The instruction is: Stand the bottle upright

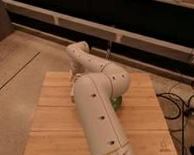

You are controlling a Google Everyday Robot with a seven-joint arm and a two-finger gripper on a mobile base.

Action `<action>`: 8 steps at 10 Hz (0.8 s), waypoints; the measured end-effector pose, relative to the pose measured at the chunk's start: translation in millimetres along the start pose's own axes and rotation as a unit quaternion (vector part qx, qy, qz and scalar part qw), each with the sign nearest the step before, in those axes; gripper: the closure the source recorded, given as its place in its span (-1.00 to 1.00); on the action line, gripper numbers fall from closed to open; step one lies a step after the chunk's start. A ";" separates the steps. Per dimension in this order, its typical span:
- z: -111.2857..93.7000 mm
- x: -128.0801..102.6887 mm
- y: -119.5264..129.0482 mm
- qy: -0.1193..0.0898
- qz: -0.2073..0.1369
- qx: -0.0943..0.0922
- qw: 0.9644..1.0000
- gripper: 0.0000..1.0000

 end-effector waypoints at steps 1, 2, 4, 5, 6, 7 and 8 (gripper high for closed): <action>-1.8 1.2 4.3 0.001 0.001 -0.004 1.000 -0.30; -5.2 3.4 12.4 0.001 -0.004 -0.010 1.000 -0.30; -8.5 8.6 31.0 0.004 -0.020 -0.020 1.000 -0.30; -7.3 12.6 32.9 0.007 -0.024 -0.020 0.999 -0.30; -6.0 15.5 31.2 0.010 -0.025 -0.019 0.999 -0.30; -5.3 17.0 28.5 0.012 -0.025 -0.016 1.000 -0.30; -4.7 18.5 24.3 0.014 -0.024 -0.012 1.000 -0.30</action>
